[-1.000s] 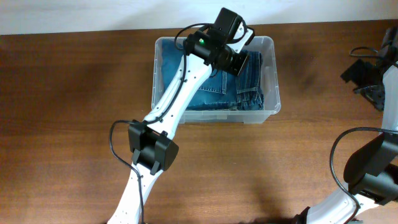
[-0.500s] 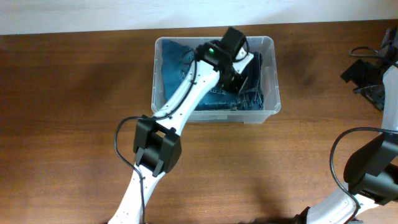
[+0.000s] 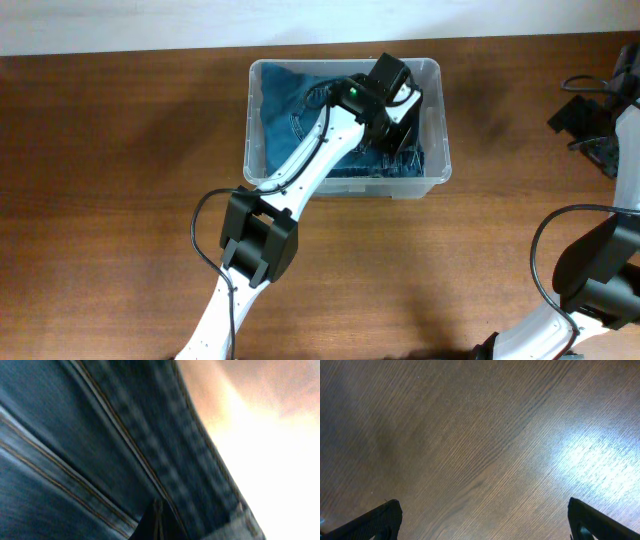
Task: Pack container
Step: 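Push the dark-blue jeans down toward the container's right side with the left gripper, then tuck the jeans' left edge into the container with the left gripper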
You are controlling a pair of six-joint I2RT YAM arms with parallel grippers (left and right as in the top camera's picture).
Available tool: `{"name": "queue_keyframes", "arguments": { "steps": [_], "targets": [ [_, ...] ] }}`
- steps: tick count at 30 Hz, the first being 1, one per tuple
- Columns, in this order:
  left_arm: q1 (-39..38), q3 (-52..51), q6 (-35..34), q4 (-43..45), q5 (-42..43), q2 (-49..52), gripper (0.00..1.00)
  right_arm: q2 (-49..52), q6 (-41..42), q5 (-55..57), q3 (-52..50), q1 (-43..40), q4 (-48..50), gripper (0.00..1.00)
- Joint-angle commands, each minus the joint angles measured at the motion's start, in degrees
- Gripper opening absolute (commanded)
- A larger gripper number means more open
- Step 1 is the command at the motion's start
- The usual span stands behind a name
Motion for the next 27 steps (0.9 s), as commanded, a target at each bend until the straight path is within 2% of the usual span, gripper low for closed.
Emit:
{"name": "queue_keyframes", "arguments": {
  "steps": [1, 5, 12, 20, 27],
  "targets": [
    [1.0, 4.4, -0.3, 1.8, -9.4, -0.7, 0.01, -0.1, 0.7, 0.7, -0.3, 0.0, 0.0, 0.98],
    [3.1, 3.8, -0.4, 2.8, -19.3, -0.5, 0.01, -0.1, 0.7, 0.7, -0.3, 0.0, 0.0, 0.98],
    [6.6, 2.0, -1.5, 3.3, -19.6, 1.5, 0.01, -0.1, 0.7, 0.7, -0.3, 0.0, 0.0, 0.98],
    [9.0, 1.9, -2.9, 2.6, -18.9, 8.2, 0.01, -0.1, 0.7, 0.7, -0.3, 0.0, 0.0, 0.98],
    [9.2, 5.2, -2.0, 2.3, -19.7, 6.8, 0.01, -0.1, 0.7, 0.7, -0.3, 0.0, 0.0, 0.98]
  ]
}}
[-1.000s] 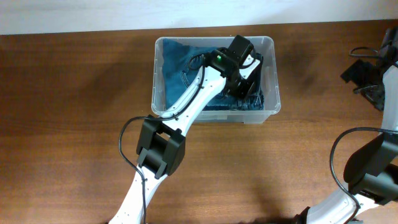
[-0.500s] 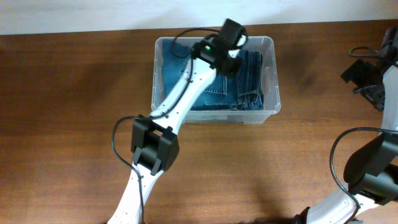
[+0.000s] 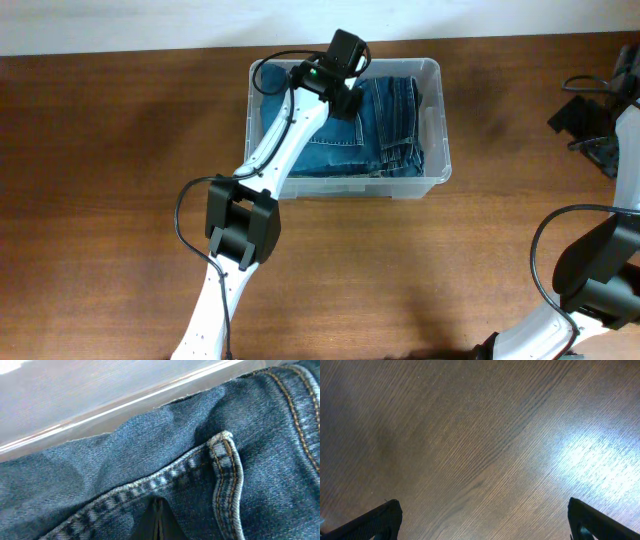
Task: Pack container
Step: 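Tuck the jeans' left edge into the container with the left gripper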
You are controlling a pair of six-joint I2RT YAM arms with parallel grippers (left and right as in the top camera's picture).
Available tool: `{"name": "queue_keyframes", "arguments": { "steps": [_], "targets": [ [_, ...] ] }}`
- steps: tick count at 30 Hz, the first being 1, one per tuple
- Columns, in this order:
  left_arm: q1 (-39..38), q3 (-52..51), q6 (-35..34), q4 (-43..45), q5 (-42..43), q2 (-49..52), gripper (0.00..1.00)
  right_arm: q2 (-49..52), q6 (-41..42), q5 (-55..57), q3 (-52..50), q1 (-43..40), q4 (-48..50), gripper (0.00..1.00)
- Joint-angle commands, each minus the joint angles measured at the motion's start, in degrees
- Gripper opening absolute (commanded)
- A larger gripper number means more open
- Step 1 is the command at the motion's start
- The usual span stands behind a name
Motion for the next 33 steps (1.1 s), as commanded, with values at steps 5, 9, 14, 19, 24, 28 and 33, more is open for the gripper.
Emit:
{"name": "queue_keyframes", "arguments": {
  "steps": [5, 9, 14, 19, 24, 28, 33],
  "targets": [
    [0.8, 4.1, 0.6, -2.7, -7.8, -2.5, 0.01, -0.1, 0.7, 0.7, -0.3, 0.0, 0.0, 0.98],
    [1.1, 4.1, 0.5, -4.5, -13.7, -4.3, 0.01, -0.1, 0.7, 0.7, -0.3, 0.0, 0.0, 0.98],
    [3.8, 3.7, -2.1, -6.4, -16.8, -4.3, 0.01, -0.1, 0.7, 0.7, -0.3, 0.0, 0.0, 0.98],
    [7.4, 3.7, -2.1, -6.0, -16.7, -4.3, 0.01, -0.1, 0.7, 0.7, -0.3, 0.0, 0.0, 0.98],
    [9.5, 3.6, -2.1, -6.1, -12.7, -4.2, 0.01, -0.1, 0.7, 0.7, -0.3, 0.0, 0.0, 0.99],
    [10.1, 2.5, -2.1, -5.4, -9.0, -4.2, 0.01, -0.1, 0.7, 0.7, -0.3, 0.0, 0.0, 0.98],
    [9.9, -2.1, -2.1, -2.8, -9.0, -4.2, 0.01, -0.1, 0.7, 0.7, -0.3, 0.0, 0.0, 0.98]
  ]
}}
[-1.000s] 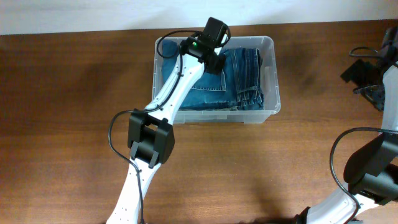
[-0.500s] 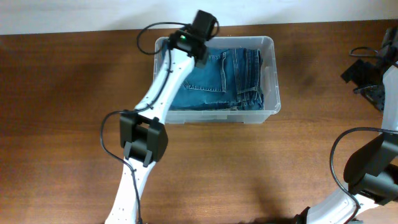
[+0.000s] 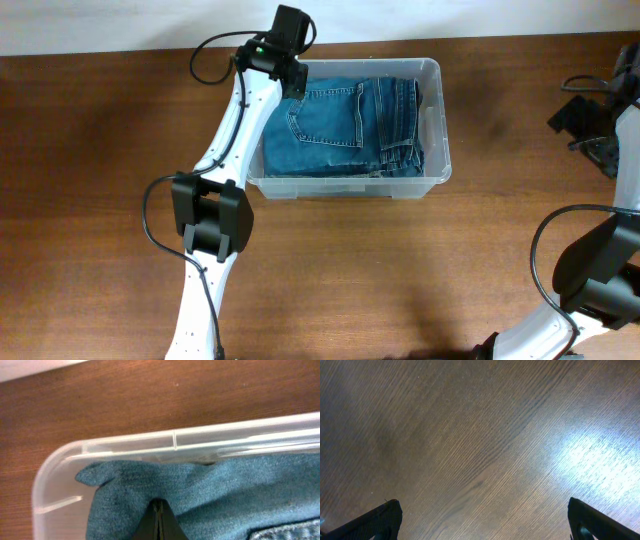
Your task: Pack container
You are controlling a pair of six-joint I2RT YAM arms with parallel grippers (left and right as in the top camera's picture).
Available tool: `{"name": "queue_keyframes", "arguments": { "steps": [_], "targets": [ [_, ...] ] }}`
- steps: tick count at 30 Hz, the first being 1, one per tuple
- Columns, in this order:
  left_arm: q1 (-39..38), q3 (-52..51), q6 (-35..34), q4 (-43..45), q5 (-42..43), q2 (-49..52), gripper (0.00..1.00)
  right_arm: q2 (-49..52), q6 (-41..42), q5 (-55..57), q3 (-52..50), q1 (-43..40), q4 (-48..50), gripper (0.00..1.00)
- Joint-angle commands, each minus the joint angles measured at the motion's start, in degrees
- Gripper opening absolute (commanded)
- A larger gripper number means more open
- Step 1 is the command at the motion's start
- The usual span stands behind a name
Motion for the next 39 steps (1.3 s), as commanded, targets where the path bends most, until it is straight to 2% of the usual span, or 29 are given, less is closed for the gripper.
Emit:
{"name": "queue_keyframes", "arguments": {
  "steps": [1, 6, 17, 21, 27, 34, 36, 37, 39],
  "targets": [
    [0.7, -4.1, -0.7, 1.3, 0.7, -1.7, 0.01, -0.1, 0.7, 0.7, -0.3, 0.0, 0.0, 0.98],
    [0.7, -7.3, -0.7, 2.9, 0.6, -1.7, 0.01, -0.1, 0.7, 0.7, -0.3, 0.0, 0.0, 0.98],
    [0.2, -7.5, -0.8, 3.1, 2.9, -1.7, 0.01, -0.1, 0.7, 0.7, -0.3, 0.0, 0.0, 0.99],
    [0.0, -8.3, -0.7, 3.3, 6.6, -1.7, 0.01, -0.1, 0.7, 0.7, -0.3, 0.0, 0.0, 0.98],
    [-0.4, -8.5, -0.7, 3.5, 6.6, -2.0, 0.01, -0.1, 0.7, 0.7, -0.3, 0.0, 0.0, 0.98],
    [-0.4, -3.9, -0.7, 1.4, 6.6, -9.2, 0.02, -0.1, 0.7, 0.7, -0.3, 0.0, 0.0, 0.98],
    [-0.5, -3.5, -0.7, 1.4, 6.6, -12.0, 0.15, -0.1, 0.7, 0.7, -0.3, 0.0, 0.0, 0.98],
    [-0.6, -3.5, -0.7, 1.4, 6.6, -13.7, 0.25, -0.1, 0.7, 0.7, -0.3, 0.0, 0.0, 0.98],
    [-0.6, -3.5, -0.7, 1.0, 6.6, -16.7, 0.33, -0.1, 0.7, 0.7, -0.3, 0.0, 0.0, 0.98]
  ]
}}
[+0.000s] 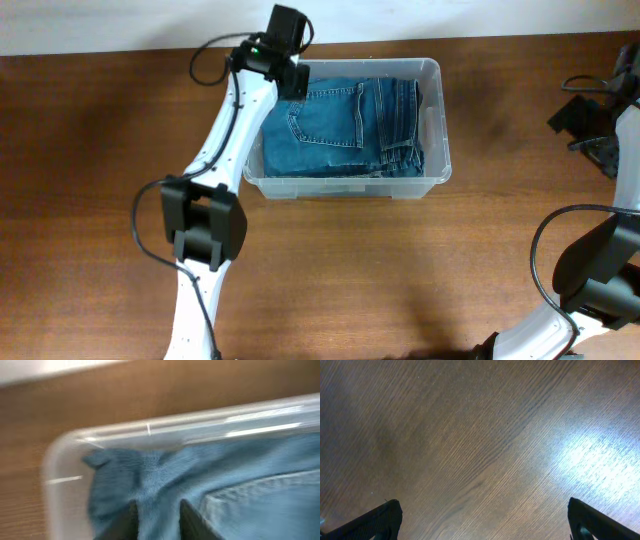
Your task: Pack container
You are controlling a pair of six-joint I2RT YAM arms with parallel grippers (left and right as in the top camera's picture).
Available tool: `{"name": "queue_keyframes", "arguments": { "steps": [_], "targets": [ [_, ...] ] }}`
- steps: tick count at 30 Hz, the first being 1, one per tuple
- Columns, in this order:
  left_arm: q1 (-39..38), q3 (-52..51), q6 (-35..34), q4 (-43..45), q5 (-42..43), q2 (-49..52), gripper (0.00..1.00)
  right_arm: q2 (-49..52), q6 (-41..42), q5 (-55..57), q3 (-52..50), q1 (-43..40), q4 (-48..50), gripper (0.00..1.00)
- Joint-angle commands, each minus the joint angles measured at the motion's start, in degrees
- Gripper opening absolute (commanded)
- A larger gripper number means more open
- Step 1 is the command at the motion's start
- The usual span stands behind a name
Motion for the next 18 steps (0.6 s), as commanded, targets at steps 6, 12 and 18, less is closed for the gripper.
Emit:
{"name": "queue_keyframes", "arguments": {
  "steps": [6, 12, 18],
  "targets": [
    [-0.3, 2.4, -0.1, -4.5, 1.0, -16.5, 0.54, -0.1, 0.7, 0.7, -0.3, 0.0, 0.0, 0.98],
    [-0.3, 2.4, -0.1, -11.8, 1.0, -21.8, 0.8, -0.1, 0.7, 0.7, -0.3, 0.0, 0.0, 0.98],
    [-0.3, 2.4, -0.1, -19.8, 1.1, -27.1, 0.94, -0.1, 0.7, 0.7, -0.3, 0.0, 0.0, 0.98]
  ]
}}
